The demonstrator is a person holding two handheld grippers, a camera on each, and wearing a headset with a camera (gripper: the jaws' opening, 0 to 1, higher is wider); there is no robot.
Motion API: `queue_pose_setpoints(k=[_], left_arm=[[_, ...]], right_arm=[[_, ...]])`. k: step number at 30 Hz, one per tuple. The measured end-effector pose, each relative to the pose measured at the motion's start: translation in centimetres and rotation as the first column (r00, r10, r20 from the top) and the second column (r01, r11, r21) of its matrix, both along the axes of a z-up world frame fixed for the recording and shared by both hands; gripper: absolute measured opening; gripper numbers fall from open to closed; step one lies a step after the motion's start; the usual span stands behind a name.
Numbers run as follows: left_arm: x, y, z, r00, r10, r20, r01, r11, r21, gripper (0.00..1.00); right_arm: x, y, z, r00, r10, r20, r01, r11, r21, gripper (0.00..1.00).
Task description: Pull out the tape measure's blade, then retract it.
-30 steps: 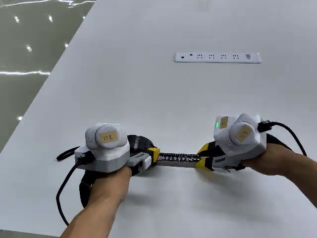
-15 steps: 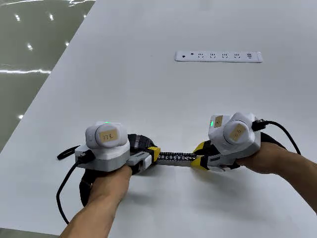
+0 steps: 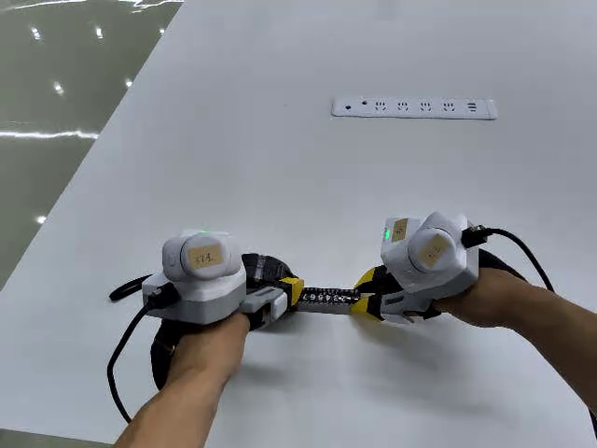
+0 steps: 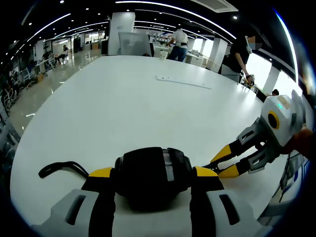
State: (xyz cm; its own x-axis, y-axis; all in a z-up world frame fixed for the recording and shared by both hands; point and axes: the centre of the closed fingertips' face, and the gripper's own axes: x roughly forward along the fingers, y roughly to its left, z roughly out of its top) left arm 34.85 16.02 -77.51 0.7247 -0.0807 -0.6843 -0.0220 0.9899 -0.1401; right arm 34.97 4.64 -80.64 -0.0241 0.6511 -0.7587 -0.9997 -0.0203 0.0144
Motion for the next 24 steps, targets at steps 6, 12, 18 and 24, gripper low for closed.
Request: queue_pose_setpoints(k=[6, 12, 18, 24], left_arm=[[0.1, 0.1, -0.1, 1.000, 0.001, 0.000, -0.001, 1.000, -0.001, 0.56], [0.1, 0.0, -0.2, 1.000, 0.001, 0.000, -0.001, 1.000, -0.002, 0.56], [0.1, 0.0, -0.2, 1.000, 0.002, 0.000, -0.002, 1.000, -0.003, 0.56], [0.1, -0.1, -0.2, 1.000, 0.002, -0.001, -0.002, 1.000, -0.006, 0.56]], right_arm=[[-0.1, 0.4, 0.0, 1.000, 0.008, -0.005, -0.008, 1.000, 0.005, 0.10], [-0.2, 0.9, 0.0, 1.000, 0.015, -0.001, -0.015, 1.000, 0.008, 0.10], [-0.3, 1.4, 0.0, 1.000, 0.019, -0.001, -0.019, 1.000, 0.015, 0.10], [-0.5, 2.0, 0.0, 1.000, 0.027, -0.002, -0.027, 0.999, 0.021, 0.10]])
